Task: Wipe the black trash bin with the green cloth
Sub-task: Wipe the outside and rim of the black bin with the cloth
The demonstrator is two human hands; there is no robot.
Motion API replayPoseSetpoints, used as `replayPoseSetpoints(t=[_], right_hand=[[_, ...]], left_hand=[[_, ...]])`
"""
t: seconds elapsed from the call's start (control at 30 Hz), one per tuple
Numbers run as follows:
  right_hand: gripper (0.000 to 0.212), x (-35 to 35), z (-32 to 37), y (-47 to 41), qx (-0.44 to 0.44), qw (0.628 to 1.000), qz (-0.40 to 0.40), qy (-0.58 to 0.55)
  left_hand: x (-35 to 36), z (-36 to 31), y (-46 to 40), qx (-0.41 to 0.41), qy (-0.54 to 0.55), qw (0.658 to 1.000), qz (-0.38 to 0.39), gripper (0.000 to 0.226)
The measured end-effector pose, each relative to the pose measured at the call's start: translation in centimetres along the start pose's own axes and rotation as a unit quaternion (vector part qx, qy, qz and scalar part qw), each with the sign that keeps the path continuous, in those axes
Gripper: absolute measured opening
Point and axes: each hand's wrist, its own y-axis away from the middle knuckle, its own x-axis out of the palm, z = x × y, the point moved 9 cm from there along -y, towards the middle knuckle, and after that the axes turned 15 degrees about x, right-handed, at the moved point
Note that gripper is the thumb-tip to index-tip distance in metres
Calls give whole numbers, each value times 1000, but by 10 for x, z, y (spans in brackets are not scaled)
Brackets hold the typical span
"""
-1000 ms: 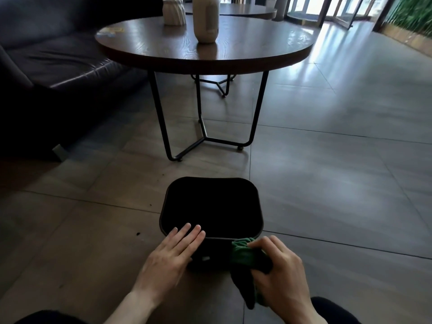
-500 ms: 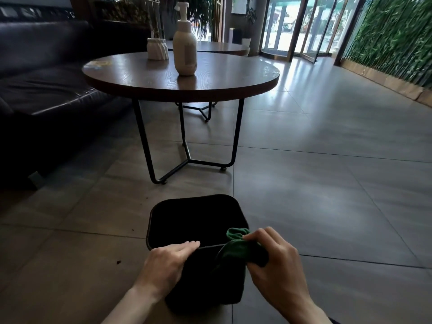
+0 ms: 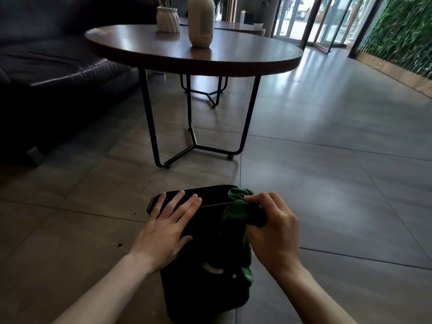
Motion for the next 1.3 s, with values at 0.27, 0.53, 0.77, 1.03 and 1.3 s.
replayPoseSetpoints(t=[0.27, 0.53, 0.77, 1.03, 1.3], right_hand=[[51, 62, -1, -12, 28, 997, -44, -54], [88, 176, -18, 59, -11, 988, 138, 62], [76, 199, -32, 112, -194, 952, 143, 190], [58, 183, -49, 123, -313, 912, 101, 246], [62, 151, -39, 14, -79, 984, 64, 147]], left_hand=[[9, 41, -14, 21, 43, 998, 29, 121], [23, 57, -20, 17, 28, 999, 35, 123], [25, 57, -21, 41, 52, 997, 46, 125], [21, 43, -28, 85, 45, 993, 69, 129], [18, 42, -22, 73, 41, 992, 90, 148]])
